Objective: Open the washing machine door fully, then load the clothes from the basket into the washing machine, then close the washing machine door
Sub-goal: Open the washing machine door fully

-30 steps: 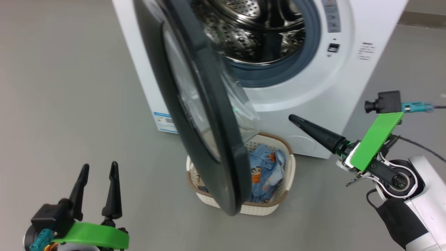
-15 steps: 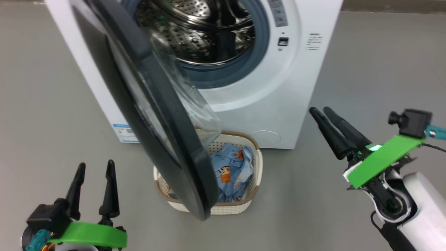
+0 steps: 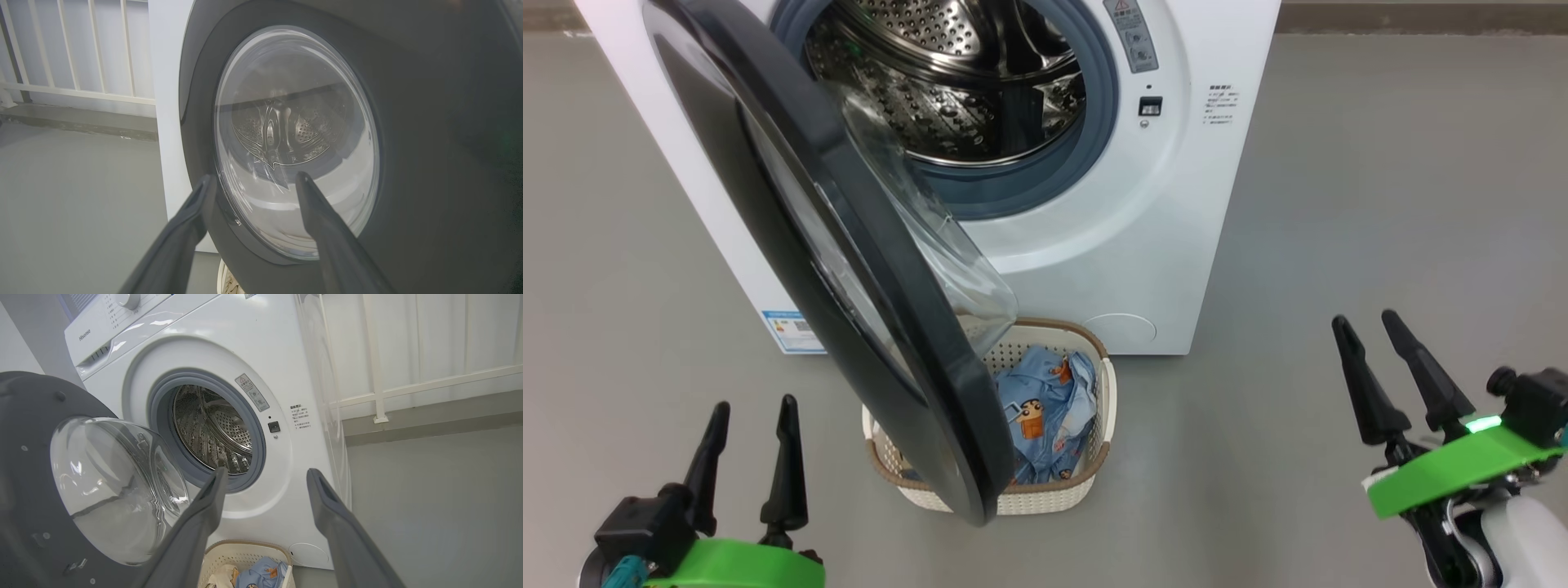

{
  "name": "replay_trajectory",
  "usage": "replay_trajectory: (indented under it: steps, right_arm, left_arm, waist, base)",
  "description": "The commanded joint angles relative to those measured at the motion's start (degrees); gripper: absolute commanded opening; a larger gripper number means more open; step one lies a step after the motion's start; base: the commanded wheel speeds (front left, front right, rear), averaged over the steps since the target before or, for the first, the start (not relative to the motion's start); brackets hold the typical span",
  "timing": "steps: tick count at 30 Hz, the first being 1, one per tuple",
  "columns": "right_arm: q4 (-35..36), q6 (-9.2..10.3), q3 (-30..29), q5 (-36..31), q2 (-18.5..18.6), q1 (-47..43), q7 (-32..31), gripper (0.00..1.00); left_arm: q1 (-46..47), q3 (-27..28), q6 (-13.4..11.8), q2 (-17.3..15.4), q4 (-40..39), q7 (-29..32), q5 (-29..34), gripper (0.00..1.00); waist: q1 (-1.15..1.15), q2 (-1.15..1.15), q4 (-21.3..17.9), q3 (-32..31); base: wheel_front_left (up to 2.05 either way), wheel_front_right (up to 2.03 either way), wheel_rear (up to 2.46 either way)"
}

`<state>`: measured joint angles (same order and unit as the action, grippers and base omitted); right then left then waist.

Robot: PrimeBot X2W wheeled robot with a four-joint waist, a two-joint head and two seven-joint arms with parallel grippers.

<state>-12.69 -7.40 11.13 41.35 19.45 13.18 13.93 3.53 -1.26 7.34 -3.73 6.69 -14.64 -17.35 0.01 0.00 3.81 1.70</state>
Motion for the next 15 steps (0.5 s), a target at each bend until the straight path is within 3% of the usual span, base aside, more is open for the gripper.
replay_trajectory:
  steps: [1,15]
  right_arm:
    - [1.4,-0.09,0.0,-3.6,0.1,-1.1,0.8,1.00]
    - [4.9,-0.09,-8.1,-18.4,-6.7,-7.9,1.1,1.00]
  left_arm:
    - [0.6,1.9,0.1,-1.1,-1.3,-0.4,0.8,1.00]
    - [0.5,1.6,0.1,-1.2,-0.9,-0.4,0.9,1.00]
  waist:
    - [0.00,0.00,-0.3,-0.4]
    - [0.00,0.00,-0.7,-1.3]
  base:
    - [0.00,0.00,0.00]
    - [0.00,0.00,0.00]
